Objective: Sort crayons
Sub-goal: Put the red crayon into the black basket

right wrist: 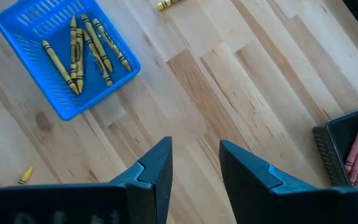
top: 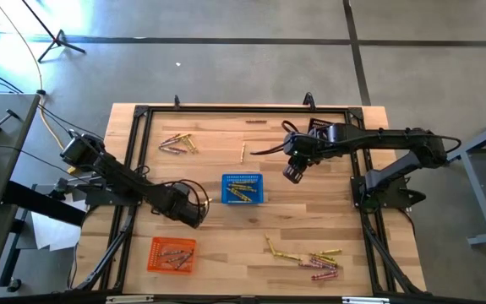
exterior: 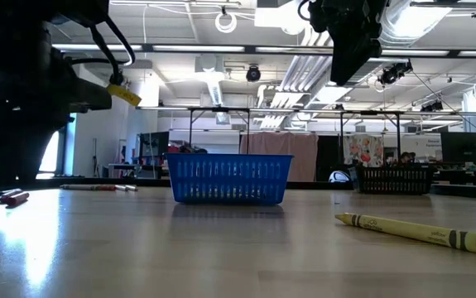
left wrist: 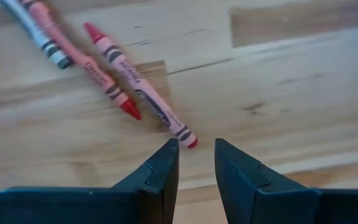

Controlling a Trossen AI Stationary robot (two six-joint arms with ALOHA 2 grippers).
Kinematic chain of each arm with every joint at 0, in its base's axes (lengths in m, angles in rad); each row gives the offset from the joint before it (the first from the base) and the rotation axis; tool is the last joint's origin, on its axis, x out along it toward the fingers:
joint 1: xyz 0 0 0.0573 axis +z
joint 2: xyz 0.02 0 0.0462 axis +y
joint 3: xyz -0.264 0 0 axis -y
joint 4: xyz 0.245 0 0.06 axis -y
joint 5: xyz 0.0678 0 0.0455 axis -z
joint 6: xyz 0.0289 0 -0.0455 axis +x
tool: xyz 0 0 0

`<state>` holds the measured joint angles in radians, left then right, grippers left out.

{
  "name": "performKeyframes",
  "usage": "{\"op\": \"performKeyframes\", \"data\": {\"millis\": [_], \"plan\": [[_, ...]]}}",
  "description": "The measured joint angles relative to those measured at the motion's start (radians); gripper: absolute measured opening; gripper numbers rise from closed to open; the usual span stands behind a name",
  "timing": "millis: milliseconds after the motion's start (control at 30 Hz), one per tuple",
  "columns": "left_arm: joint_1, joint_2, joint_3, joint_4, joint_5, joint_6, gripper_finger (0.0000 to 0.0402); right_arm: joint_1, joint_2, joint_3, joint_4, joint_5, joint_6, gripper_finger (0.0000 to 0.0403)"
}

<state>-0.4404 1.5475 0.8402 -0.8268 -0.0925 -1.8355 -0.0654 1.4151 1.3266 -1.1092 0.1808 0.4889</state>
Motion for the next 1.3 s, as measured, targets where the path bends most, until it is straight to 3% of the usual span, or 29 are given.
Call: {"op": "performKeyframes", "data": {"millis": [533,700,900,1133,1300], "plan": [[0.0,-0.002,-0.102,0.13,-0.006,-0.284,0.0087,0.0,0.0,0.0,-0.008,-0.043,-0.106,0.0116],[0.0,-0.003,-0.111,0.131,0.003,-0.285,0.0076,0.0,0.0,0.0,-0.009,-0.05,-0.125,0.0116],[0.0,-0.002,-0.113,0.143,0.002,-0.284,0.0008,0.0,0.0,0.0,-0.029,-0.077,-0.132,0.0116],[0.003,0.004,-0.089,0.207,-0.023,-0.217,0.0002,-0.007,-0.015,0.022,-0.085,-0.077,-0.132,0.0116],[0.042,-0.025,-0.036,0.226,-0.137,-0.107,0.0001,-0.045,-0.038,0.076,-0.084,-0.077,-0.131,0.0116]]}}
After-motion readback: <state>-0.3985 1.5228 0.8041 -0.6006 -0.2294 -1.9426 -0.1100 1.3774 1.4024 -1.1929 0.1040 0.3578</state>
